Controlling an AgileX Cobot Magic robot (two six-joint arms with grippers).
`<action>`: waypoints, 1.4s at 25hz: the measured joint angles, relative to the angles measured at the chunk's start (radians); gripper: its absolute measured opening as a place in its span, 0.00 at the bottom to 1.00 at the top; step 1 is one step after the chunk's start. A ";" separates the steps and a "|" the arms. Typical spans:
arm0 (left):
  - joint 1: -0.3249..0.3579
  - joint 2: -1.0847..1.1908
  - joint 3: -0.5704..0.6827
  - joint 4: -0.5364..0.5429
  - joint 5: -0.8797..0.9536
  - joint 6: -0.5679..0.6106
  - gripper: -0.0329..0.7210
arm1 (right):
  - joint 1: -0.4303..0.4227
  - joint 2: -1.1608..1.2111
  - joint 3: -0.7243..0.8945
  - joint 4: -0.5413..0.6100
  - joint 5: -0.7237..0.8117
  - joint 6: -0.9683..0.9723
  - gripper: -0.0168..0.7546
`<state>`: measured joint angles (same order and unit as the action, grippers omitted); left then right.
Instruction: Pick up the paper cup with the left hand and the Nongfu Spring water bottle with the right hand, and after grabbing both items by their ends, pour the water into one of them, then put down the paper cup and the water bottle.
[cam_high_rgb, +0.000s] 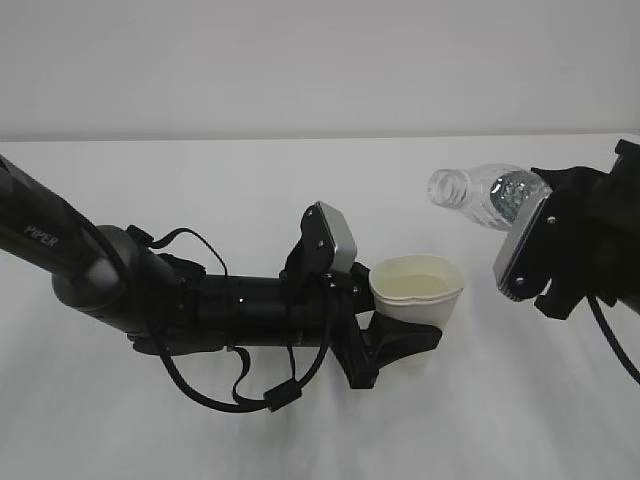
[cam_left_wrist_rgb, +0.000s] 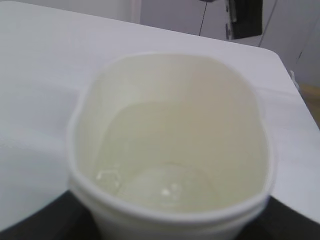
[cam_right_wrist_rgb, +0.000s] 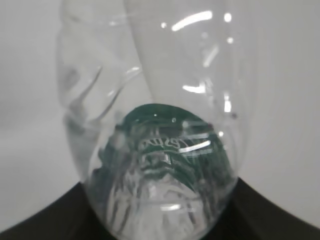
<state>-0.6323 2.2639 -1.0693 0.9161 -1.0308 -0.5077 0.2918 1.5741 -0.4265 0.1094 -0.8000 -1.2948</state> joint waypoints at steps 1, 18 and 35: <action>0.000 0.000 0.000 -0.001 0.000 0.000 0.62 | 0.000 0.000 0.000 0.002 -0.003 0.026 0.53; 0.000 0.002 0.000 -0.058 -0.029 0.000 0.62 | 0.000 0.000 0.088 0.002 -0.314 0.532 0.53; 0.000 0.002 0.000 -0.093 -0.033 0.068 0.62 | 0.000 0.000 0.095 0.027 -0.321 0.966 0.53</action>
<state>-0.6323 2.2661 -1.0693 0.8232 -1.0642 -0.4394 0.2918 1.5741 -0.3320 0.1361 -1.1212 -0.3290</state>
